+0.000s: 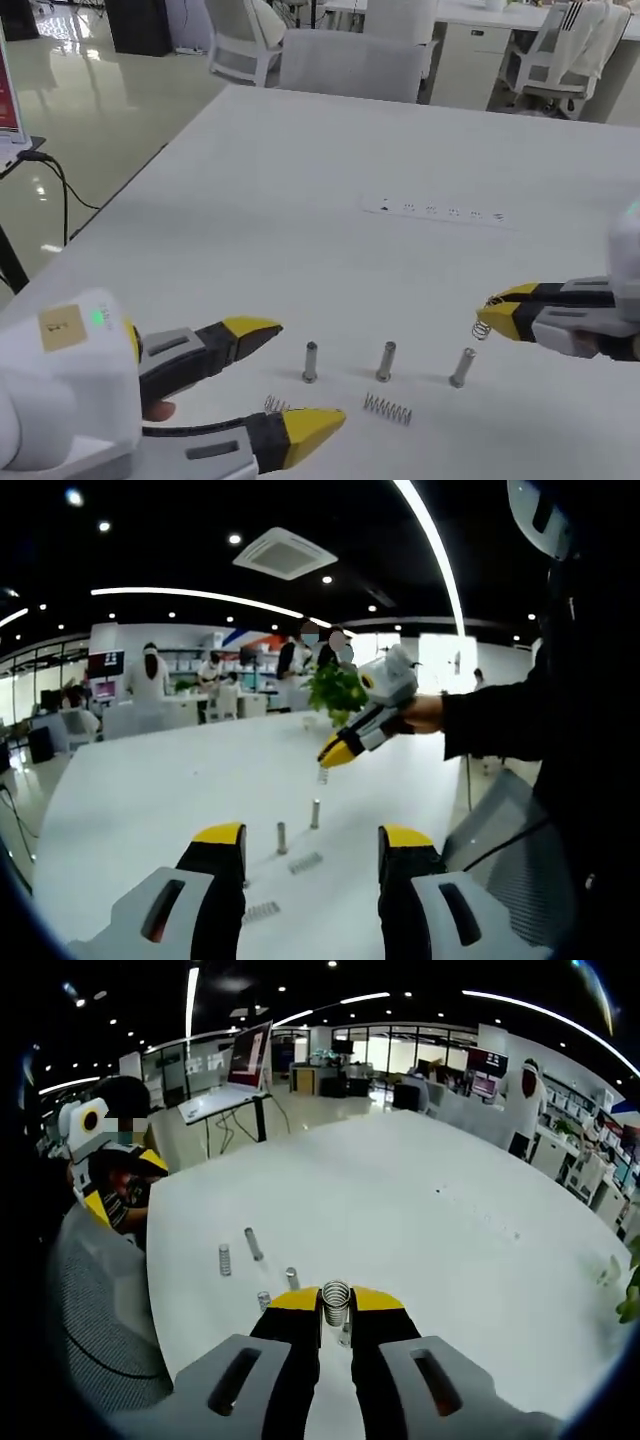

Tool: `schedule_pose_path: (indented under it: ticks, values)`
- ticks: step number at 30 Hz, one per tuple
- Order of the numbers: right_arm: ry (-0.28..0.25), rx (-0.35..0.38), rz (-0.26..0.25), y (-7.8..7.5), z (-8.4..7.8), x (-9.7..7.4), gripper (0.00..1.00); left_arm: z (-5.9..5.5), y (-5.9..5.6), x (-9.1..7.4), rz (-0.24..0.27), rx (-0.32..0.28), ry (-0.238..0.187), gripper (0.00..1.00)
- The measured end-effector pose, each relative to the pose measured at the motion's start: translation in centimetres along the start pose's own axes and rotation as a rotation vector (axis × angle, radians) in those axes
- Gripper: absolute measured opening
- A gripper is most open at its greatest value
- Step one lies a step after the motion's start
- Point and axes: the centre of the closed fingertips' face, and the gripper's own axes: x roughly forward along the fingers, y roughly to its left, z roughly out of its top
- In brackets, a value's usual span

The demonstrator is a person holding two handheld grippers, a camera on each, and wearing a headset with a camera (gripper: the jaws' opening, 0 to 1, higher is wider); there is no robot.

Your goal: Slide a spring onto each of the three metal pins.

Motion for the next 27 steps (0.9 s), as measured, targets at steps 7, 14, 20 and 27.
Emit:
schedule_pose_path:
  ticks: [7,14,20,27]
  values:
    - [0.019,0.002,-0.011,-0.6,-1.7,1.1,0.08,-0.3,-0.3,0.4,-0.005,-0.008,0.006,0.48]
    - [0.022,0.014,-0.014,-1.0,-2.3,1.7,0.08,-0.8,-0.6,0.7,-0.014,-0.014,0.018,0.47]
    - [0.027,0.030,-0.008,-1.2,-2.8,2.1,0.08,-0.9,-0.4,0.8,-0.009,-0.019,0.020,0.47]
    - [0.030,0.039,-0.007,-1.4,-3.4,2.7,0.08,-1.1,-0.3,0.9,-0.009,-0.021,0.026,0.47]
